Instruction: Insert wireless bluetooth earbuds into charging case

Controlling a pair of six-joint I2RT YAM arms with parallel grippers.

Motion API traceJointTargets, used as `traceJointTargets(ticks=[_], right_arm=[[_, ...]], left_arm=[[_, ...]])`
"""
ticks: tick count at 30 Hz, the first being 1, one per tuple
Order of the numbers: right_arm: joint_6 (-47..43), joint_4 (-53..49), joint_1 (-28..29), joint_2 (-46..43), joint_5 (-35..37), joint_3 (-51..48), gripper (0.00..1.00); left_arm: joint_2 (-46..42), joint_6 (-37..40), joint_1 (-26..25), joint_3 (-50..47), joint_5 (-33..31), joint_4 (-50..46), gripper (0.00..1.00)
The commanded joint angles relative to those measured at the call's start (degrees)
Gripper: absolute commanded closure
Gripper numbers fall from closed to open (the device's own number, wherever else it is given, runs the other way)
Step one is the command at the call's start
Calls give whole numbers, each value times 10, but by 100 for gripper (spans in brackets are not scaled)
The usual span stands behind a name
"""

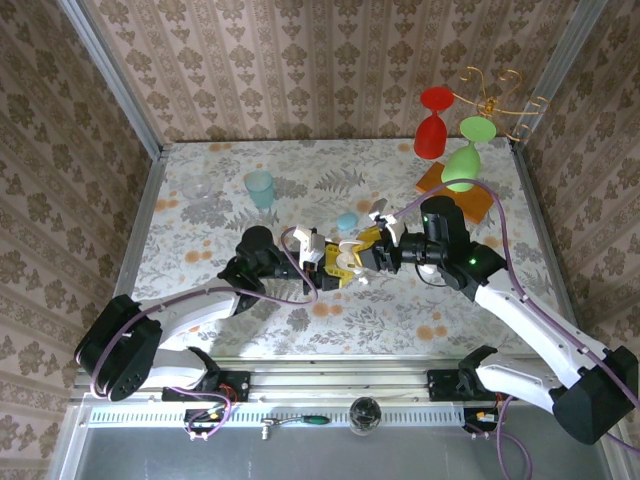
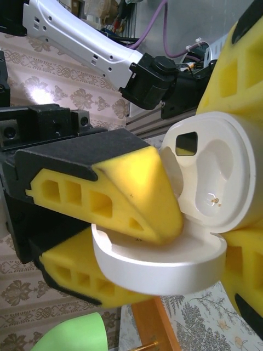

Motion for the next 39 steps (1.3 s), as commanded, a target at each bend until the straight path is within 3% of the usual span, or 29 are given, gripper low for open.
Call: traceJointTargets(ticks=[1,4,6,8,12,16,20,30,39], right_arm=[[-9,16,-4,5,-21,17,82],[-11,16,-4,5,-26,17,99],[-10,15,-5,8,-28,19,98],[-2,12,-5,12,-23,22,78],[19,12,-11,11,-17,23,50],[27,15,-16,-4,-16,17,35],[39,23,-25,-29,-10,2,26],[52,35,-31,-61,-17,-17,24],[174,84,-65,-152,58,-109,24]], left_arm=[[-2,18,2,0,29,40,79],[-1,15,4,-4,31,55,79],[1,12,5,-5,34,64,79],[2,11,6,-6,36,68,79],[2,6,10,-10,33,72,79],[3,-12,18,-14,20,78,79],[5,-24,25,-17,15,85,79],[16,-46,32,-19,11,108,79],[16,-75,82,-65,-3,185,80]])
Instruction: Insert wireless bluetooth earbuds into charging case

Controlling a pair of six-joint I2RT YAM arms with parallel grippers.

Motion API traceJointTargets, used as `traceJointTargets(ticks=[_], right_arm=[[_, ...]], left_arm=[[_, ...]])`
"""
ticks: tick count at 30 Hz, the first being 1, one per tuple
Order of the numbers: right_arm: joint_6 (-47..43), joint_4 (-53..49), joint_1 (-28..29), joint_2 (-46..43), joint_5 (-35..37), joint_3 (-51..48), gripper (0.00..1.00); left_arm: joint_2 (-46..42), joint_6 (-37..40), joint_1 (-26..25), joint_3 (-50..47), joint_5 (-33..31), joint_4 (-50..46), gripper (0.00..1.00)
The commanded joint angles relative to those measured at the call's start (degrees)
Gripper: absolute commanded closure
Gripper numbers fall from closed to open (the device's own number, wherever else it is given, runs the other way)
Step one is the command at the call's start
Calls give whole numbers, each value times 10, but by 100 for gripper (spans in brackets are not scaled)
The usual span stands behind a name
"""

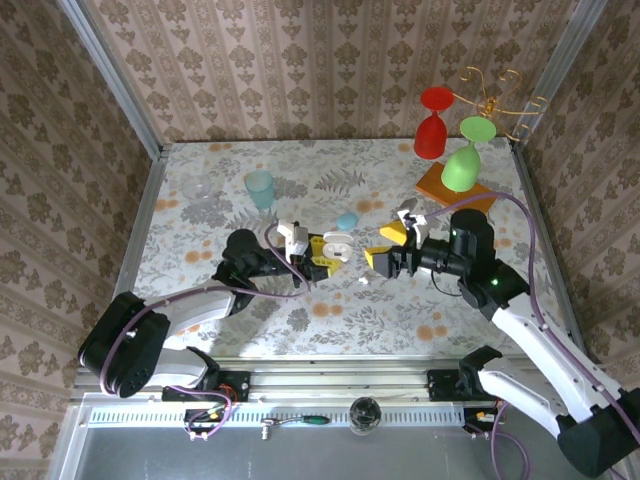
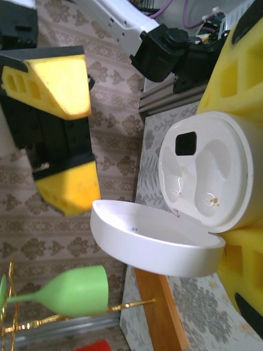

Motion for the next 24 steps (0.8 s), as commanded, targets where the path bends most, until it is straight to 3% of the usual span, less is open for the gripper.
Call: traceJointTargets(ticks=[1,7,24], right_arm=[[82,31,-9,-39,68,-41,24],[192,-29,-10,-21,178,-80,29],[293,-20,13,378,124,-2,43]], left_arm=[[-1,-21,18,-15,-2,58,79],[-2,-20,44,-26,1,70,79],[11,-48,103,-45,21,131,79]])
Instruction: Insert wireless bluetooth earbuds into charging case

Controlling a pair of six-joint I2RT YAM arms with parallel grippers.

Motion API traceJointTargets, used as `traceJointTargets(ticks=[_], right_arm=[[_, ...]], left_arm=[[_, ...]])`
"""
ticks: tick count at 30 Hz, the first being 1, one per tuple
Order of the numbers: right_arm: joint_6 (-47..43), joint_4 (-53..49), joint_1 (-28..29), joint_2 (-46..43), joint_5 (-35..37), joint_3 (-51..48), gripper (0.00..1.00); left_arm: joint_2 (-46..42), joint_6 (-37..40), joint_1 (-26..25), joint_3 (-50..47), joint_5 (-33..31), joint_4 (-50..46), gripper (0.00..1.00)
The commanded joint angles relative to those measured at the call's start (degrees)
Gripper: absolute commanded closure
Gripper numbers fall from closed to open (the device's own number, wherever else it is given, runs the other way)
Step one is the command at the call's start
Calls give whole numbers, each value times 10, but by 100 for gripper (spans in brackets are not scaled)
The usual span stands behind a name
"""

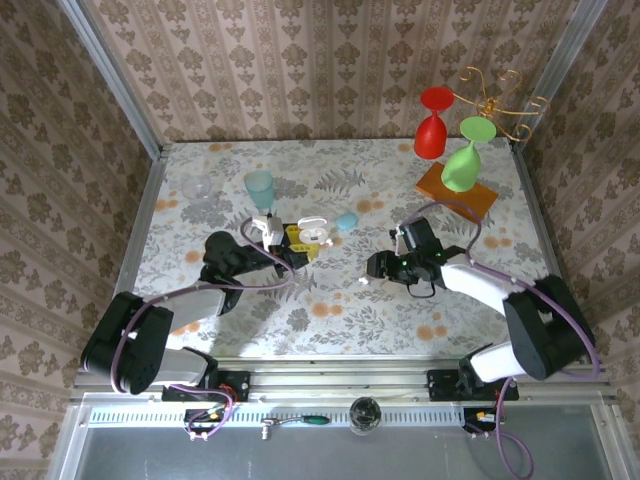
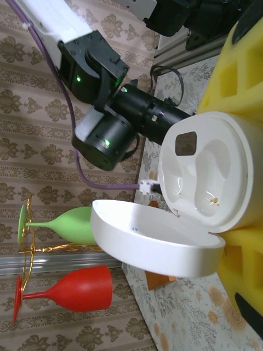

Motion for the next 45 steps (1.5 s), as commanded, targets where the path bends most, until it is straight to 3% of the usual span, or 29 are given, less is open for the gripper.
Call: traceJointTargets(ticks=[1,8,20,45], right_arm=[[31,9,12,31,-27,20,44],[68,-5,49,21,-26,2,49],[128,87,77,72,-12,1,52],[37,-1,38,130,49,103,53]], left_arm=[[2,-13,7,-5,17,37,79],[2,-16,9,-6,24,41,79],[5,-21,27,-3,30,43,79],[17,-13,45,-12,29,48,80]])
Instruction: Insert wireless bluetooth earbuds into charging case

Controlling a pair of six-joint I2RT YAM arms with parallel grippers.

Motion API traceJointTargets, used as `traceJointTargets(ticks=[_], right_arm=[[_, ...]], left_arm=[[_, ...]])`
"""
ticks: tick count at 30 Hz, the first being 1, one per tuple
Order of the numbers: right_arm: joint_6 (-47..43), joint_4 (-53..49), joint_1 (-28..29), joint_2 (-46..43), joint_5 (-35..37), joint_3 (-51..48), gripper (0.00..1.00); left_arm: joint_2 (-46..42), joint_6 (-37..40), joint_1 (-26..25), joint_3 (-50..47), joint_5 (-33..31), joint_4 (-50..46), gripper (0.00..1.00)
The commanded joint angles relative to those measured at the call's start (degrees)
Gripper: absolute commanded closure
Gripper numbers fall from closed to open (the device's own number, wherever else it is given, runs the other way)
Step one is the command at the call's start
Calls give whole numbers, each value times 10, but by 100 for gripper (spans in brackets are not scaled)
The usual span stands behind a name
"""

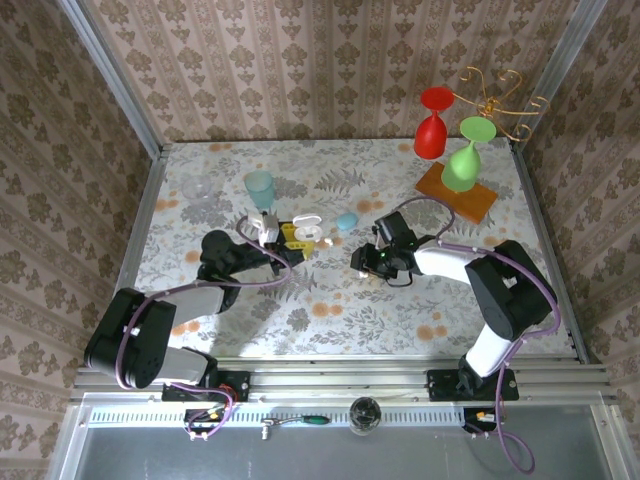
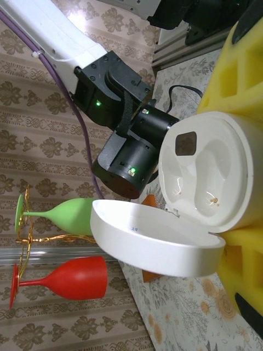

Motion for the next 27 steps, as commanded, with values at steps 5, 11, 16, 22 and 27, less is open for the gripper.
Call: traceJointTargets(ticks=[5,11,16,22,27], right_arm=[[-84,-126,22,-40,120,42,52],[-126,-248,91,-31,284,97,52],[-132,-321,146,16,372,157,52],[-136,-360,176,76,415,212,57],[-144,-383,183,116,434,241,62]], left_arm=[[-10,13,58,-25,-1,30,80],[-10,21,96,-17,4,31,80],[-13,23,132,-14,5,31,80],[-20,24,142,-12,9,31,80],[-20,25,142,-14,11,32,80]])
